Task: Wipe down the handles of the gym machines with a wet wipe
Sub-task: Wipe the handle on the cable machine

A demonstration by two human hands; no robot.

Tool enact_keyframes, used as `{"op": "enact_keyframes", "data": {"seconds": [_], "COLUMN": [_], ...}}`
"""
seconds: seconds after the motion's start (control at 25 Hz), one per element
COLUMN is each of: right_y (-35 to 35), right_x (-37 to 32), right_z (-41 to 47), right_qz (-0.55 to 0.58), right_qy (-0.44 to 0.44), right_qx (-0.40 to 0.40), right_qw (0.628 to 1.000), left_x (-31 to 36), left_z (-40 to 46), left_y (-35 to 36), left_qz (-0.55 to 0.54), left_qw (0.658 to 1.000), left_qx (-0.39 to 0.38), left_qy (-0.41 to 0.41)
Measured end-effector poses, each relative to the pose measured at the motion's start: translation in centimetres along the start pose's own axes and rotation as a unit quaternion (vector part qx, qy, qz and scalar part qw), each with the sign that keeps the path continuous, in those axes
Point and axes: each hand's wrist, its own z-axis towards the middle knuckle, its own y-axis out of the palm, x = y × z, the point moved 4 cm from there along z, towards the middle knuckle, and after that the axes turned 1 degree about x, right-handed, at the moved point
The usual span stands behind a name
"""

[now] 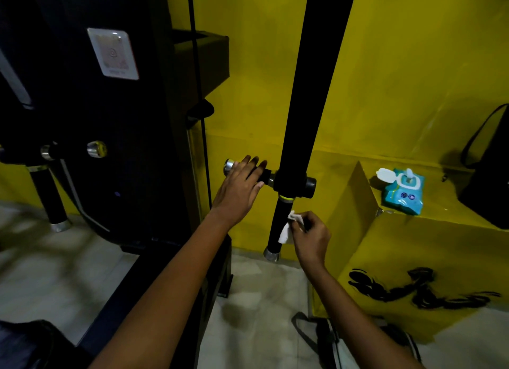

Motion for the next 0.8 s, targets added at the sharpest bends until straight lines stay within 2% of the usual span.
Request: {"op": "enact_keyframes", "data": {"seconds": [0.16,0.4,0.6,0.8], "right_y": [-0.2,0.5,0.3,0.3], "right_x": [-0.5,1.1,1.0,1.4], "right_z": [0.9,-0.4,-1.2,-0.5], "right_qz": [-0.004,-0.017,-0.018,-0.022], "right_qy": [0.011,0.047,0.022,0.06], "right_qx": [0.027,0.007,-0.008,-0.02], "right_qw": [1.0,0.999,1.0,0.998], "left_x": [0.2,0.0,0.1,0.0], "left_z": [0.0,0.0,0.0,-0.5], "left_y": [0.1,-0.1,0.0,0.3], "left_qz": [0.001,-0.001,-0.003,0.008], "left_qw": [1.0,1.0,1.0,0.999], "left_qx": [0.001,-0.004,-0.012,-0.039], "left_qy": [0.0,0.002,-0.008,-0.004]}}
